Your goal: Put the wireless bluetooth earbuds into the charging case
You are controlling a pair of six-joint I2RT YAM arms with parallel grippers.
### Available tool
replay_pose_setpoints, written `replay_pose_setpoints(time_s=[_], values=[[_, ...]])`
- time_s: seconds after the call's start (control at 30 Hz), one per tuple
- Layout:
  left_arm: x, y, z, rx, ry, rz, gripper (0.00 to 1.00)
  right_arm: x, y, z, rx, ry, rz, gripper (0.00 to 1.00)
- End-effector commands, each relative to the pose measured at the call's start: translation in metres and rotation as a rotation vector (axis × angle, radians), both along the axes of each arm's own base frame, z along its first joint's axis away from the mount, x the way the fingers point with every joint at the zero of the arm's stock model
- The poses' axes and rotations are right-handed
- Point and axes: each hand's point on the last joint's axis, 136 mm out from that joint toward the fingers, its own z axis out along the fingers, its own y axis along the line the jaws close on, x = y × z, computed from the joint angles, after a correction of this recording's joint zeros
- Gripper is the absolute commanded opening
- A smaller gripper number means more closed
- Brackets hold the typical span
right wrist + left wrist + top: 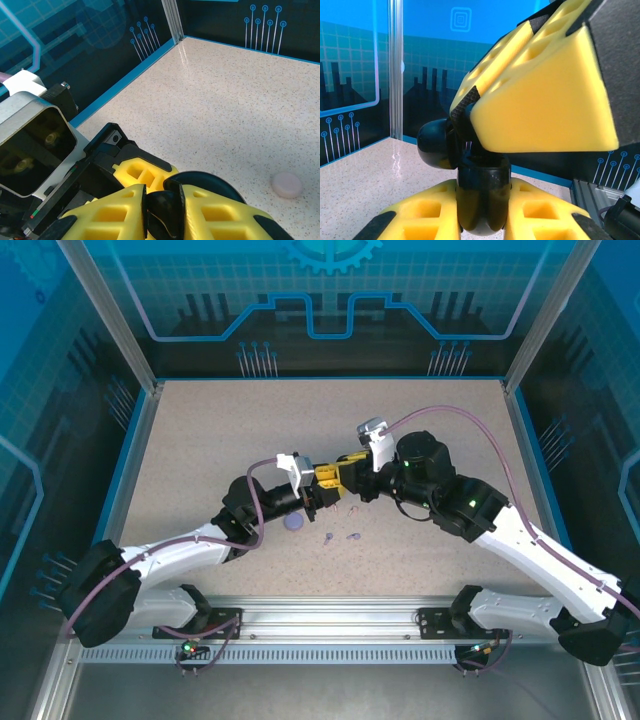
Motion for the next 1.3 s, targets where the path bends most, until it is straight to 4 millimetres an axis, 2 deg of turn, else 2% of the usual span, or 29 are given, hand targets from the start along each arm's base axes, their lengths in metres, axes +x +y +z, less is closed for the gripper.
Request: replay_pose_setpoints(time_s=[0.0,0.53,1.27], values=[[-0.008,0.002,0.027,-0.062,-0.056,-0.017,0.02,-0.006,-0.003,-0.008,-0.037,0.029,0.0,0.23],[-0.008,0.003,0.028,-0.065,-0.057,-0.009,0.02,-0.009,-0.012,0.002,-0.001,0.002,-0.018,0.24],[-0.008,0.003,0.028,-0.065,-0.055,-0.012,0.02,-0.007,-0.018,-0.012,-0.031,0.026,-0.035,0.24]])
